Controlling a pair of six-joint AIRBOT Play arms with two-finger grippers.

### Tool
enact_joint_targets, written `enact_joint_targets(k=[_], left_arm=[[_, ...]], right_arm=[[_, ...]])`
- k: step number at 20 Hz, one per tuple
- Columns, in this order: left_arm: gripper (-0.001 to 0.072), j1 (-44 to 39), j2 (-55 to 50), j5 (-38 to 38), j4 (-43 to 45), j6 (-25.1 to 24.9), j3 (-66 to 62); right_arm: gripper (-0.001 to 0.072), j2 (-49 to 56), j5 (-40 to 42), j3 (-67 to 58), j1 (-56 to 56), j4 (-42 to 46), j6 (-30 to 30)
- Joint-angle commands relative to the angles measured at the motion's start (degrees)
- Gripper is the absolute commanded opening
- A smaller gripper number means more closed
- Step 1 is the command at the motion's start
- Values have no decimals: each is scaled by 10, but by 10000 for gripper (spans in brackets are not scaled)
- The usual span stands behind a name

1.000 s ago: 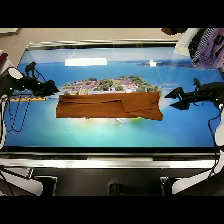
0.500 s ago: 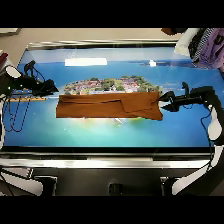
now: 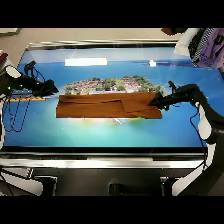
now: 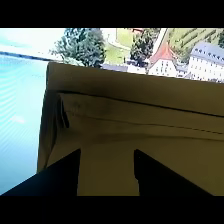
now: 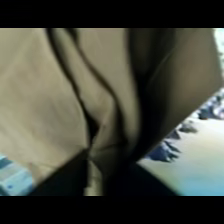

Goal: Fold the clothes and pants, and hang the long-sleeved shirts on hangers.

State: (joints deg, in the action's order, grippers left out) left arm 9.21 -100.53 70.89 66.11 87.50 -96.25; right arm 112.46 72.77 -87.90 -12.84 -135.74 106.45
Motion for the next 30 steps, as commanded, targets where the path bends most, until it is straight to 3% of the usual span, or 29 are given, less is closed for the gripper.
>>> enact_joint_targets(k=[1, 3, 8, 11, 16, 19, 21, 27, 30], left_arm=[[258, 0, 0, 18, -17, 0, -1], [13, -5, -2, 15, -66, 0, -1], [12, -106, -43, -7, -154, 70, 0], [11, -217, -82, -85, -210, 101, -1], [10, -389, -137, -225, -384, 107, -1], [10, -457, -171, -273, -443, 107, -20], [10, -488, -200, -290, -450, 113, -56], [10, -535, -293, -315, -450, 194, -156], [10, -534, -302, -309, -449, 190, -179]], right_arm=[[38, -28, -9, -1, 11, 7, -20], [30, -66, -6, -1, 11, 46, -57], [30, -168, 27, -1, 11, 129, -144], [30, -226, 49, -1, 11, 159, -184], [30, -279, 97, -57, 11, 206, -223], [30, -282, 128, -122, 11, 211, -234], [30, -282, 147, -154, 11, 212, -234], [30, -283, 183, -181, 11, 212, -237], [30, -283, 180, -181, 11, 217, -228]])
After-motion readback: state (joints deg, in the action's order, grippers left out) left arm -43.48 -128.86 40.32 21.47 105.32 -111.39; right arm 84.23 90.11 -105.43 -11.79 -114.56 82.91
